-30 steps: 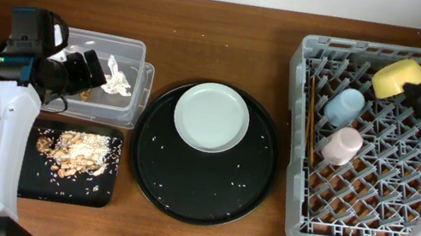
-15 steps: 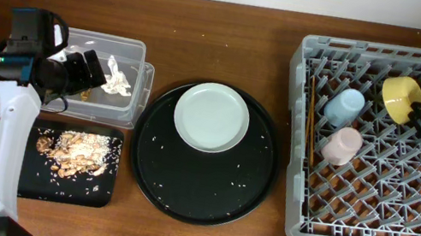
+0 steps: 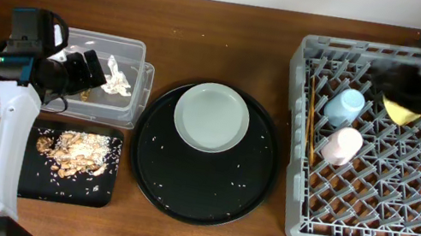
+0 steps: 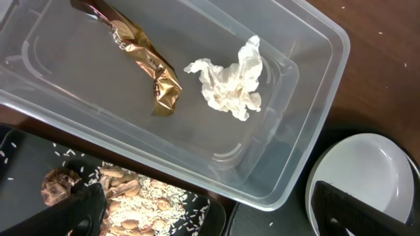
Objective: Sort waste into correct bins and load items into the dishwasher rack
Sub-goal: 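Lower the yellow bowl into the rack and open the right gripper, then move the right gripper to the white plate and grasp its edge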
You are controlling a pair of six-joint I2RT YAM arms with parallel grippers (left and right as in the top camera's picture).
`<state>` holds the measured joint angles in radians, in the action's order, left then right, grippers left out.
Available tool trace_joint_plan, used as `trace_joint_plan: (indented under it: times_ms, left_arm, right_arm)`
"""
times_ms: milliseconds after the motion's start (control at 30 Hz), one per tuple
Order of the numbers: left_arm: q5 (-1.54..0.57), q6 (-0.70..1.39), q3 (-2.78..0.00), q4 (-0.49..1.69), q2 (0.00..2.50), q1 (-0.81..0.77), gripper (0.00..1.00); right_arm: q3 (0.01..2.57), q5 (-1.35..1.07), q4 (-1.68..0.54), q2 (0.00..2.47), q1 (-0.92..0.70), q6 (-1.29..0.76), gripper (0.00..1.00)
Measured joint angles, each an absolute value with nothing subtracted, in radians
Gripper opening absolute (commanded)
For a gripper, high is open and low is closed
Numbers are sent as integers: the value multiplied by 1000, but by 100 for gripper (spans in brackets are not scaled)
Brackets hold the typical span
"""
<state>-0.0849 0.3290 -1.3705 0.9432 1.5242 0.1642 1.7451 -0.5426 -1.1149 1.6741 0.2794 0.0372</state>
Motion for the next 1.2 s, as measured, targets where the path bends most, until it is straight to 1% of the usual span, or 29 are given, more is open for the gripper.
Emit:
trace_joint_plan:
  times_ms: [133, 167, 267, 400, 500, 633, 1000, 1200]
  left_arm:
    - [-84, 329, -1370, 943, 1524, 164, 100]
    - [-84, 329, -1370, 943, 1524, 164, 99]
    - [-85, 329, -1370, 943, 1524, 164, 100]
    - [-84, 329, -1370, 943, 1524, 164, 100]
    - [-84, 329, -1370, 943, 1524, 164, 100]
    - [-84, 329, -1370, 943, 1524, 164, 99]
    - [-84, 329, -1370, 943, 1524, 164, 100]
    - [-84, 329, -1370, 943, 1524, 164, 99]
  right_arm:
    - [1748, -333, -1187, 1657, -12, -7, 46]
    - [1748, -278, -1199, 1666, -94, -33, 48]
    - [1748, -205, -1205, 1696, -241, -94, 52]
    - [1748, -102, -1205, 1753, -360, -184, 53]
    - [1748, -28, -1201, 1802, -393, -241, 52]
    - [1748, 15, -1174, 1885, -395, -278, 47]
    - [1748, 8, -1061, 2153, -398, -311, 46]
    - [1748, 7, -1019, 2223, -415, -314, 45]
